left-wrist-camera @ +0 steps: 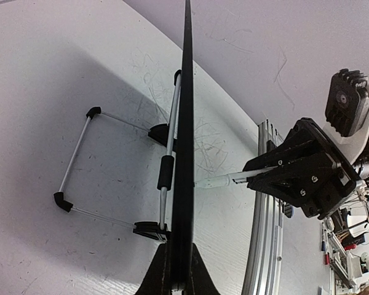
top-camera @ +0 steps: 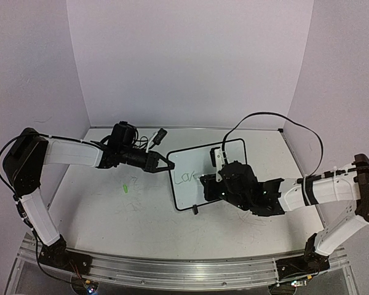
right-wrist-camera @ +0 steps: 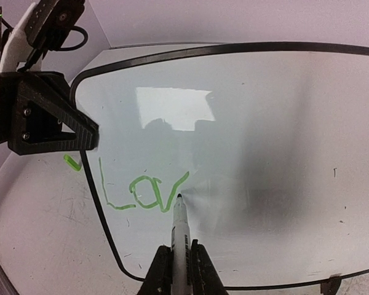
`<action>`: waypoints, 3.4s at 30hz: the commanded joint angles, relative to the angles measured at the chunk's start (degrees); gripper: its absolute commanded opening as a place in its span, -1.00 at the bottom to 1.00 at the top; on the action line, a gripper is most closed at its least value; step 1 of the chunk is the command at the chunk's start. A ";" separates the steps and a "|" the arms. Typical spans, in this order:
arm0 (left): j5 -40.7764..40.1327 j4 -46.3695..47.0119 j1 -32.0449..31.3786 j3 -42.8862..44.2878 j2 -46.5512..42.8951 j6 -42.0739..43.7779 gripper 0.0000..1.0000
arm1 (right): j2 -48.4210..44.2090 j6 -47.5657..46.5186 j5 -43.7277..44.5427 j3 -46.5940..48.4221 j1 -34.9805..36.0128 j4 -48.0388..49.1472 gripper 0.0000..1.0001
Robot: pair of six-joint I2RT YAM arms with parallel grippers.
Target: Write a sentence on the whiteboard
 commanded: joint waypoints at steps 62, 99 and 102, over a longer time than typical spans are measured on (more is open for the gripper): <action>2.83 -0.81 -0.09 0.69 -2.64 -0.28 -1.00 | 2.18 3.45 2.17 1.42 -0.06 -0.59 -1.00; 2.56 -0.86 -0.15 0.61 -2.58 -0.02 -1.00 | -4.85 1.61 2.76 -0.22 0.04 -4.01 -1.00; 2.21 -0.93 -0.11 0.57 -2.49 0.09 -1.00 | -11.84 -2.16 -0.56 -2.60 0.04 -1.48 -1.00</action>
